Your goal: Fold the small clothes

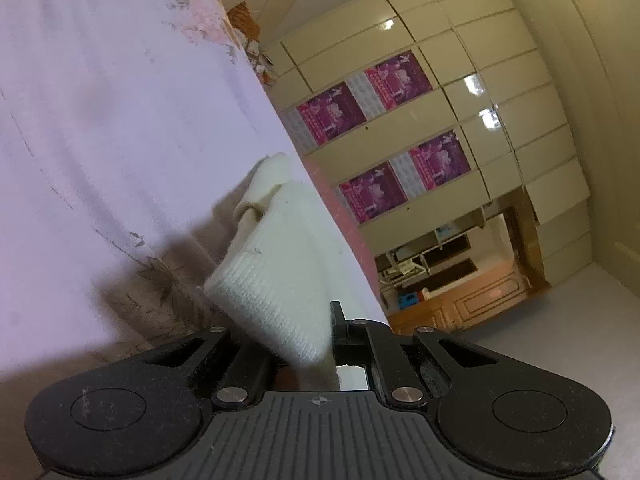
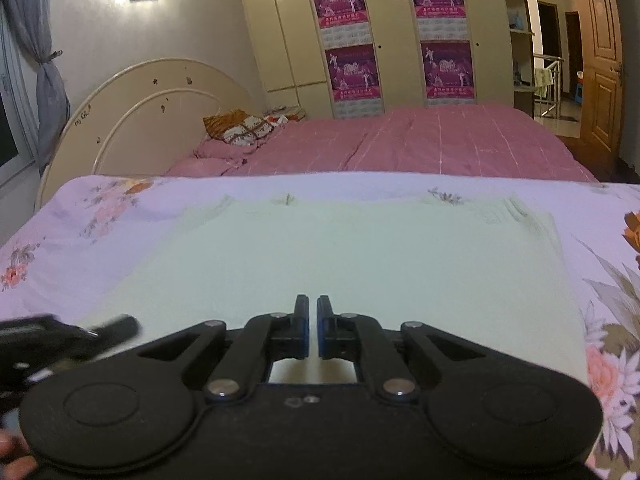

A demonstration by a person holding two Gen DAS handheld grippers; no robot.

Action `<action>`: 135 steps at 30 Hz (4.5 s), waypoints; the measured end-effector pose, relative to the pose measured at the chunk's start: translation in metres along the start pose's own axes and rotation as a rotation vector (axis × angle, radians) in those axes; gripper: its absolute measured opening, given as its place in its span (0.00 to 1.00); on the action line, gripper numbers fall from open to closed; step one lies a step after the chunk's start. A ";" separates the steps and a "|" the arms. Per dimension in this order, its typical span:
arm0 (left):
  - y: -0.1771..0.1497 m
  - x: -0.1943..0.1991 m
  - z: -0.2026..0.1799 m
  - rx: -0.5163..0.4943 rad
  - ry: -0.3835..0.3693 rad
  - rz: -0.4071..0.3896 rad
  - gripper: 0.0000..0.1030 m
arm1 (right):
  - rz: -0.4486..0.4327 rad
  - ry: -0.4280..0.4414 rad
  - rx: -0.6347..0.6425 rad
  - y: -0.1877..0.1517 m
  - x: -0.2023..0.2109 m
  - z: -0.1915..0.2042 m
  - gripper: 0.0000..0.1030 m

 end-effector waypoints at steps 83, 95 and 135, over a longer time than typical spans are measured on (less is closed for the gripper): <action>-0.037 -0.140 -0.146 -0.671 -0.117 0.461 0.55 | -0.041 -0.033 -0.292 -0.003 0.066 -0.134 0.23; -0.032 -0.133 -0.141 -0.675 -0.099 0.478 0.55 | -0.024 -0.100 -0.289 -0.001 0.066 -0.140 0.31; -0.019 -0.185 -0.195 -0.845 0.047 0.334 0.74 | -0.113 -0.184 -0.014 0.033 0.049 -0.103 0.17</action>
Point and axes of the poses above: each gripper's, at about its wrist camera, not at the fingertips, and x roughly against the way its jaws point, z to its left, y to its top, the point moved 1 cm from there along -x, roughly the way its jaws point, and after that the axes turned 1 degree about -z, right-handed, at the moved point
